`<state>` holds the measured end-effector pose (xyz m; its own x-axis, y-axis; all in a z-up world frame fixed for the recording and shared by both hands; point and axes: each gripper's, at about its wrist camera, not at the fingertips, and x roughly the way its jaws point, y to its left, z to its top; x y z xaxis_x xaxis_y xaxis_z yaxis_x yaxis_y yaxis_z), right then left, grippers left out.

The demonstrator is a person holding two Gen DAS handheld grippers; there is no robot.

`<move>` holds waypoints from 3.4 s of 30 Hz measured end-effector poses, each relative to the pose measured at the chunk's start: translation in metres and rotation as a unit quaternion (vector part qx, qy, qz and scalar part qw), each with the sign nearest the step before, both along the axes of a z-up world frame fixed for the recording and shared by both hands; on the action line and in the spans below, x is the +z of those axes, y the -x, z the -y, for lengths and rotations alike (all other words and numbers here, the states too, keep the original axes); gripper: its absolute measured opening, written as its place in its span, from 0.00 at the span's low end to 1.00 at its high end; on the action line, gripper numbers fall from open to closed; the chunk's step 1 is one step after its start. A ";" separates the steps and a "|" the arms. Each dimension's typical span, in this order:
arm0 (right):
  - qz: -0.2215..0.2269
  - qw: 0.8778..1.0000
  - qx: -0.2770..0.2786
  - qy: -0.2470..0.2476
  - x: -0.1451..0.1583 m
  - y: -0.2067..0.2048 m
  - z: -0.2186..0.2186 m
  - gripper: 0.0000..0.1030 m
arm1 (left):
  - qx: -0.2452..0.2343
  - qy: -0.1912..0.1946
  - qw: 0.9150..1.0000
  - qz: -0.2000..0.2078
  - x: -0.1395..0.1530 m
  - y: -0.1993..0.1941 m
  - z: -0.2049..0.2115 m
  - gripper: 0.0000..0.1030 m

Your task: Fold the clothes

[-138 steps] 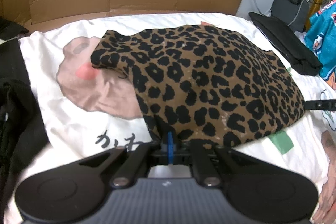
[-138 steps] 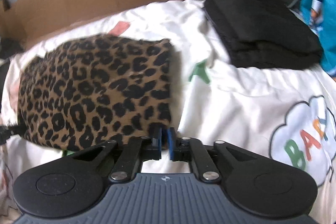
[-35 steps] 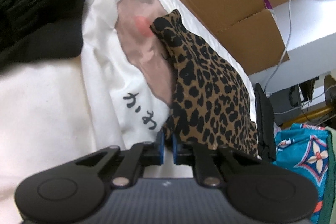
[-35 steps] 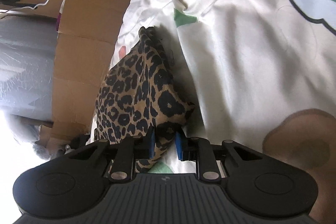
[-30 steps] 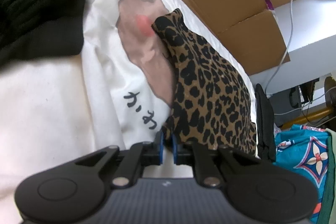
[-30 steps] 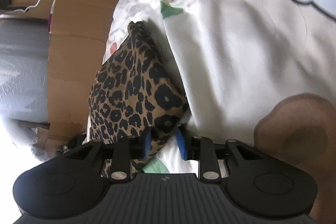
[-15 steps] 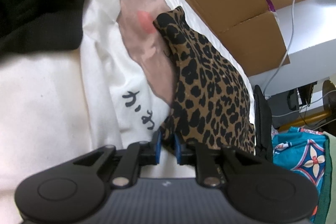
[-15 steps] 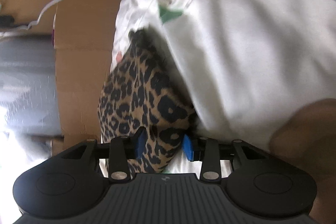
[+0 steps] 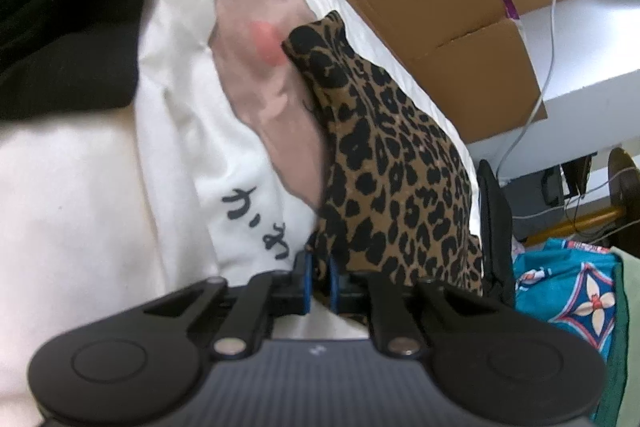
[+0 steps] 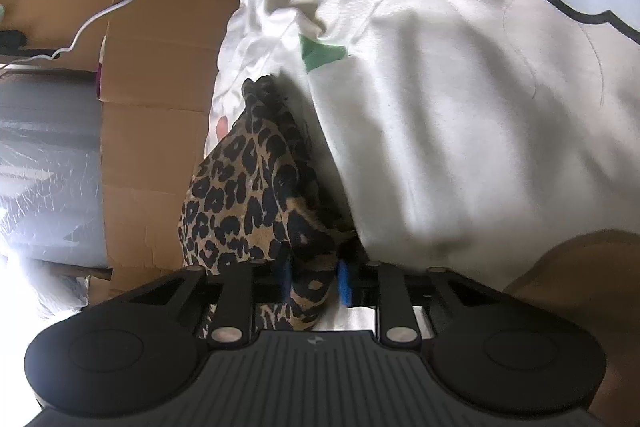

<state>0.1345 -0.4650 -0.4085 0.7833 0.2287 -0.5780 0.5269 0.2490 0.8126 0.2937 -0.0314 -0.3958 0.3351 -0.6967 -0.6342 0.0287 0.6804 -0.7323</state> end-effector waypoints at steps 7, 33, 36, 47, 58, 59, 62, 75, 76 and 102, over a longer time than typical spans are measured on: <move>-0.003 1.000 0.015 0.014 0.004 -0.003 0.003 0.14 | 0.001 0.009 1.000 0.005 0.015 0.024 -0.002 0.06; 0.036 0.999 0.010 0.005 0.008 -0.017 0.047 0.38 | -0.043 0.012 0.999 -0.013 0.022 0.114 0.054 0.05; 0.026 0.999 0.032 -0.003 0.005 -0.017 0.033 0.38 | -0.033 0.033 0.999 -0.024 0.021 0.114 0.046 0.05; 0.024 0.996 0.071 -0.043 -0.009 -0.023 -0.028 0.38 | -0.023 0.058 0.998 -0.027 0.022 0.106 0.028 0.05; 0.033 0.985 0.148 -0.085 -0.017 -0.039 -0.076 0.38 | -0.019 0.072 0.997 -0.034 0.024 0.053 0.007 0.05; 0.033 0.984 0.150 -0.086 -0.017 -0.039 -0.079 0.37 | -0.019 0.073 0.997 -0.035 0.025 0.057 0.005 0.05; 0.035 0.985 0.143 -0.094 -0.019 -0.038 -0.086 0.37 | -0.014 0.076 0.996 -0.038 0.026 0.046 0.007 0.05; 0.040 0.978 0.150 -0.137 -0.027 -0.039 -0.107 0.09 | -0.025 0.073 0.996 -0.036 0.008 0.020 0.033 0.05; 0.039 0.979 0.149 -0.136 -0.027 -0.038 -0.108 0.06 | -0.025 0.072 0.996 -0.037 0.008 0.019 0.035 0.05; 0.007 0.978 0.187 -0.096 -0.008 -0.017 -0.089 0.07 | -0.081 -0.022 0.996 -0.007 0.059 0.040 -0.016 0.04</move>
<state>0.1518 -0.3759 -0.4169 0.6319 0.6041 -0.4856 0.4158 0.2644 0.8701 0.2536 -0.0156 -0.3372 0.2112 -0.7123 -0.6693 0.1314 0.6992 -0.7027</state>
